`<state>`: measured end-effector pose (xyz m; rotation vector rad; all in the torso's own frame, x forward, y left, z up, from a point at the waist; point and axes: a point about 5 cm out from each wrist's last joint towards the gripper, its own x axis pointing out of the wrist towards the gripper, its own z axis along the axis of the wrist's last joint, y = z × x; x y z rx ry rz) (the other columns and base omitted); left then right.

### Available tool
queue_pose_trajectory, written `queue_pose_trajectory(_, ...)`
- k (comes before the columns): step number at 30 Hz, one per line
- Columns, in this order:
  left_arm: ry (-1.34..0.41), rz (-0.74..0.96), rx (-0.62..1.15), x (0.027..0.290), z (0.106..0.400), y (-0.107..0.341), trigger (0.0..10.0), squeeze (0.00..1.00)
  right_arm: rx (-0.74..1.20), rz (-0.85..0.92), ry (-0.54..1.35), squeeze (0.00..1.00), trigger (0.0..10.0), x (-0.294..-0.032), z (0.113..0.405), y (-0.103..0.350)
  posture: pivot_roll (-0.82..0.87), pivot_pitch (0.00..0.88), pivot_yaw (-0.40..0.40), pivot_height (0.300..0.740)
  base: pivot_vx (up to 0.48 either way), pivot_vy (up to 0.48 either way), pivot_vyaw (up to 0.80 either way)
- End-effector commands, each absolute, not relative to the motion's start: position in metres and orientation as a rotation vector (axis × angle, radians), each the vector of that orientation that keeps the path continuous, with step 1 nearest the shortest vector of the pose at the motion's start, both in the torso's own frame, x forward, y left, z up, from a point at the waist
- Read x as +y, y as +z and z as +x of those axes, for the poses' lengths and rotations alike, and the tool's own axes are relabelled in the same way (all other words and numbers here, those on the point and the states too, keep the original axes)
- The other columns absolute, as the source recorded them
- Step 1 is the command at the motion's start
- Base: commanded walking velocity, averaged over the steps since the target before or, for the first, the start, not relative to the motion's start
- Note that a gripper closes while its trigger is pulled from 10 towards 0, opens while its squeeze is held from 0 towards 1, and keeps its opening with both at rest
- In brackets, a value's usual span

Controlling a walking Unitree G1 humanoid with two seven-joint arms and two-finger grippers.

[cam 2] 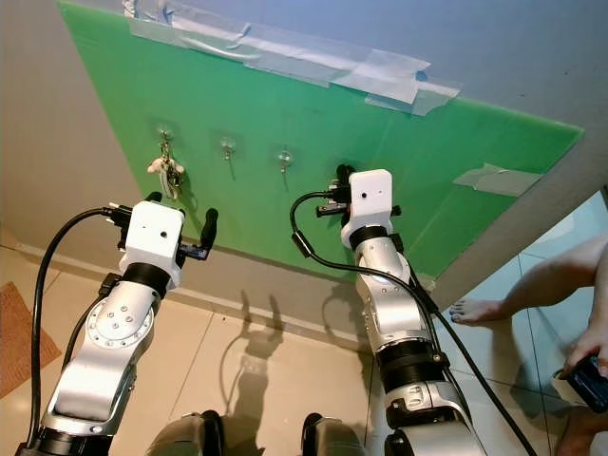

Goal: Setting the table

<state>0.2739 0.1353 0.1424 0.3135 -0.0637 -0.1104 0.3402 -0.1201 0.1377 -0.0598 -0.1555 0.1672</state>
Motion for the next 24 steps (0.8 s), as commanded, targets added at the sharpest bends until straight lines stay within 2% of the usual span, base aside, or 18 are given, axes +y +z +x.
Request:
queue_pose_trajectory(1,-0.11,0.324,-0.07,0.134,0.272,0.144,10.0,0.0,-0.14,-0.051,0.171,0.0,10.0,-0.12,0.341,0.136,0.03,0.151,-0.071,0.74,0.0,0.0,0.0)
queue_pose_trajectory(24,-0.106,0.325,-0.064,0.135,0.271,0.143,10.0,0.0,-0.041,-0.008,0.204,0.0,10.0,-0.115,0.343,0.121,0.03,0.17,-0.068,0.74,0.0,0.0,0.0)
